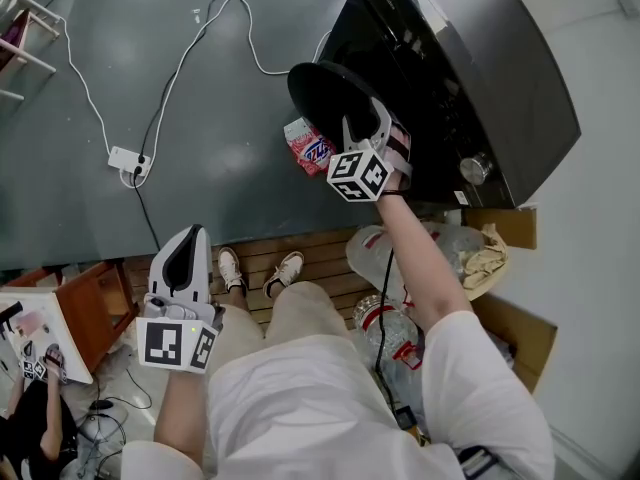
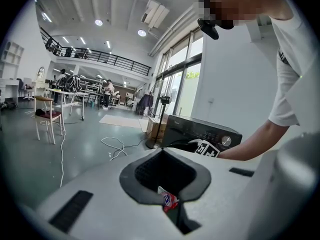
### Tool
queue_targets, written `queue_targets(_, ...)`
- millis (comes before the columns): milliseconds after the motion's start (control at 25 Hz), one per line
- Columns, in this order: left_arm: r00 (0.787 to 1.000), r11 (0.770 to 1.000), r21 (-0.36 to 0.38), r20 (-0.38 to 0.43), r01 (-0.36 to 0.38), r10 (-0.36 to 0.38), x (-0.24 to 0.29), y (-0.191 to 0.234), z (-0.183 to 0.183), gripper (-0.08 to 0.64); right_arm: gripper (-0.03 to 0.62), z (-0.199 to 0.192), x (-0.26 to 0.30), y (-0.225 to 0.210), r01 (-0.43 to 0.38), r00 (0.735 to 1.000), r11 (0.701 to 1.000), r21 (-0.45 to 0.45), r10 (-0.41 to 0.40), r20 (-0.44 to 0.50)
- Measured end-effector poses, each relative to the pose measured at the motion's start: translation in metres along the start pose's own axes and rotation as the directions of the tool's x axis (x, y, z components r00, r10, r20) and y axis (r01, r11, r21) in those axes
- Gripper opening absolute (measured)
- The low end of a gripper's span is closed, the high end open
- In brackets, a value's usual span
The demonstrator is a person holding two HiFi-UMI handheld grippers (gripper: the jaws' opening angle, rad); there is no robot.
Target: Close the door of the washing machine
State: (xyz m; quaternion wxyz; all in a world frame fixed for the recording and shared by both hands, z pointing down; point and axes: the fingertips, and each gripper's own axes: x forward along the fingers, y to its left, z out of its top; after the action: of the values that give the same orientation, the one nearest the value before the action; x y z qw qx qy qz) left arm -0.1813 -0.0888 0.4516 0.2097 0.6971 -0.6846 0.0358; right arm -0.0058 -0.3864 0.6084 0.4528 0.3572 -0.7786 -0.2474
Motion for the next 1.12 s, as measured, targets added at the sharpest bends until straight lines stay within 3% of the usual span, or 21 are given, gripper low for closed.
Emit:
queue_targets(280,1.0,1.0,-0.003,-0.014,-0.007,0.007,-0.001,0.005,-0.005,0.006,0.208,-0.008,0.01,-0.013,0.035,0.999,0.997,-0.062,-0.037,-0.03)
queue_targets(440,1.0,1.0,-0.005,-0.025,-0.009,0.009,0.0,0.005,-0.009,0.006,0.193,-0.014,0.008,0.015,-0.031,0.999,0.991,-0.129,0.029,-0.02)
queue_targets(640,1.0,1.0,0.003,-0.027,-0.007,0.007,-0.003,0.008,-0.01,0.006,0.193,-0.046,0.028,0.014,-0.046,0.987,0.993,-0.11,0.028,-0.16)
queue_targets(1120,0.999,1.0,0.005,-0.039,-0.025,0.025,-0.014,0.011,-0.018,0.006,0.204,-0.063,0.047,-0.007,-0.014,0.965,0.998,-0.059,-0.002,-0.262)
